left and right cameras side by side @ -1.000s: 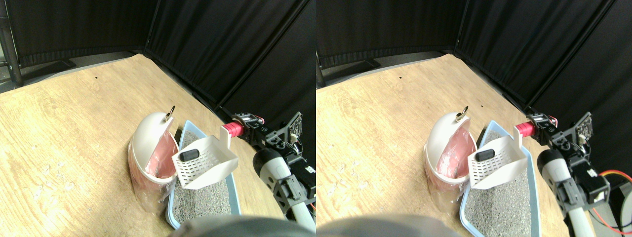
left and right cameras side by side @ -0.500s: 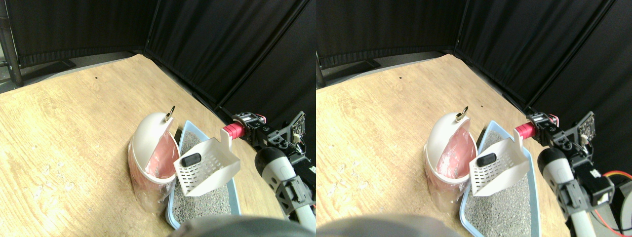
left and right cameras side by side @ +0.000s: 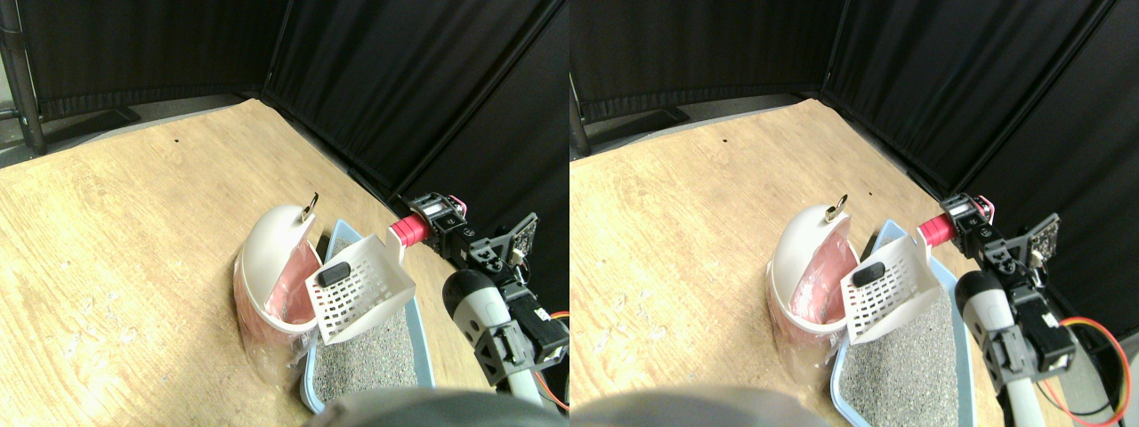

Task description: Scoop (unimanual)

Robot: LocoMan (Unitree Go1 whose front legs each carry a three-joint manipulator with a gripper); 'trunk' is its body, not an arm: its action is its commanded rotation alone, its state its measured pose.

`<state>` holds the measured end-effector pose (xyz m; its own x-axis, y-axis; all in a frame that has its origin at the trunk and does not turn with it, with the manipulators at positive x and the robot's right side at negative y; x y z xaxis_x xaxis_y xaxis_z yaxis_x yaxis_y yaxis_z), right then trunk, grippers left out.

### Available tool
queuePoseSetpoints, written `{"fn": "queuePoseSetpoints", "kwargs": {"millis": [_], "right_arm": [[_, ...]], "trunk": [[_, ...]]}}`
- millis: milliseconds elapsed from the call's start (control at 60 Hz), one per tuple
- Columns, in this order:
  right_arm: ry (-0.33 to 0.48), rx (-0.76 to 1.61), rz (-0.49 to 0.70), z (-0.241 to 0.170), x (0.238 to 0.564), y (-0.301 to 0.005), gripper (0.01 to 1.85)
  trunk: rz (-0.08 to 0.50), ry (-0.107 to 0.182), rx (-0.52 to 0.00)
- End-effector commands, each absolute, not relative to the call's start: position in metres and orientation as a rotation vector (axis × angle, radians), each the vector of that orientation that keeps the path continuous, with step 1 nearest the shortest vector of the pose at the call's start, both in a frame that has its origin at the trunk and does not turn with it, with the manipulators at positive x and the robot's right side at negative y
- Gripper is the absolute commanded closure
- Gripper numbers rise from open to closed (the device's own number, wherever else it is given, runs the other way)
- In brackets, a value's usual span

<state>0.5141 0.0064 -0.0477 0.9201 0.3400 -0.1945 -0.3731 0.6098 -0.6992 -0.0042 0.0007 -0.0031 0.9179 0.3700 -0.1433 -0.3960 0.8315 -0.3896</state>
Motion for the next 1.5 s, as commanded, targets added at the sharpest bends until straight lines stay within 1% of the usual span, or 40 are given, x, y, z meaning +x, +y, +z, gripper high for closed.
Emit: {"fn": "queuePoseSetpoints", "kwargs": {"millis": [17,50,67,83,133,183,233,250,283,333,400,467,500,533,550,667,850,983,1017,1050,1067,1117,1133,1150,1183,1200,1233,1267,1317,1417,1450,1500], "right_arm": [[-0.018,-0.847,0.391,-0.031,0.519,0.012,1.80],[-0.020,-0.846,0.391,-0.030,0.519,0.012,1.80],[-0.024,-0.842,0.391,-0.030,0.519,0.013,1.72],[-0.022,-0.849,0.388,-0.029,0.520,0.013,1.72],[-0.024,-0.865,0.388,-0.028,0.520,0.014,1.77],[-0.005,-0.872,0.366,-0.026,0.519,0.015,1.80],[-0.028,-0.864,0.377,-0.025,0.518,0.015,1.75],[-0.045,-0.867,0.391,-0.025,0.519,0.015,1.79],[-0.054,-0.875,0.394,-0.024,0.518,0.015,1.80],[-0.095,-0.937,0.416,-0.022,0.517,0.015,1.80],[-0.110,-0.987,0.414,-0.020,0.515,0.016,1.80],[-0.116,-0.963,0.426,-0.016,0.514,0.016,1.80],[-0.125,-0.976,0.400,-0.012,0.514,0.017,1.80],[-0.135,-0.973,0.398,-0.010,0.514,0.017,1.80],[-0.157,-0.979,0.405,-0.009,0.514,0.017,1.80],[-0.197,-0.996,0.377,-0.005,0.513,0.018,1.80],[-0.178,-0.985,0.376,-0.007,0.512,0.018,1.80],[-0.167,-0.899,0.371,-0.012,0.516,0.011,1.80],[-0.160,-0.849,0.351,-0.014,0.517,0.008,1.73],[-0.156,-0.837,0.346,-0.014,0.518,0.007,1.69],[-0.146,-0.816,0.337,-0.015,0.519,0.005,1.60],[-0.129,-0.765,0.322,-0.019,0.520,-0.001,1.56],[-0.125,-0.748,0.318,-0.020,0.520,-0.004,1.62],[-0.114,-0.717,0.298,-0.021,0.520,-0.007,1.80],[-0.107,-0.696,0.290,-0.021,0.520,-0.009,1.80],[-0.092,-0.643,0.274,-0.022,0.520,-0.012,1.80],[-0.100,-0.609,0.271,-0.025,0.522,-0.017,1.80],[-0.094,-0.575,0.237,-0.027,0.523,-0.021,1.80],[-0.045,-0.431,0.216,-0.031,0.525,-0.032,1.80],[-0.042,-0.348,0.181,-0.036,0.527,-0.045,1.80],[-0.034,-0.285,0.155,-0.039,0.527,-0.055,1.80],[-0.035,-0.249,0.142,-0.041,0.528,-0.062,1.80]], "trunk": [[0.444,0.053,-0.473],[0.443,0.053,-0.473],[0.443,0.052,-0.474],[0.443,0.052,-0.474],[0.442,0.046,-0.472],[0.441,0.045,-0.474],[0.438,0.043,-0.474],[0.437,0.042,-0.475],[0.436,0.042,-0.477],[0.435,0.038,-0.477],[0.435,0.036,-0.477],[0.433,0.032,-0.476],[0.433,0.032,-0.476],[0.431,0.034,-0.477],[0.431,0.034,-0.477],[0.427,0.036,-0.480],[0.421,0.037,-0.474],[0.412,0.042,-0.465],[0.409,0.044,-0.463],[0.405,0.045,-0.459],[0.403,0.046,-0.457],[0.397,0.047,-0.452],[0.393,0.049,-0.449],[0.391,0.049,-0.448],[0.386,0.050,-0.445],[0.384,0.051,-0.443],[0.377,0.053,-0.437],[0.370,0.054,-0.432],[0.359,0.055,-0.423],[0.339,0.058,-0.407],[0.328,0.061,-0.400],[0.318,0.062,-0.393]]}}
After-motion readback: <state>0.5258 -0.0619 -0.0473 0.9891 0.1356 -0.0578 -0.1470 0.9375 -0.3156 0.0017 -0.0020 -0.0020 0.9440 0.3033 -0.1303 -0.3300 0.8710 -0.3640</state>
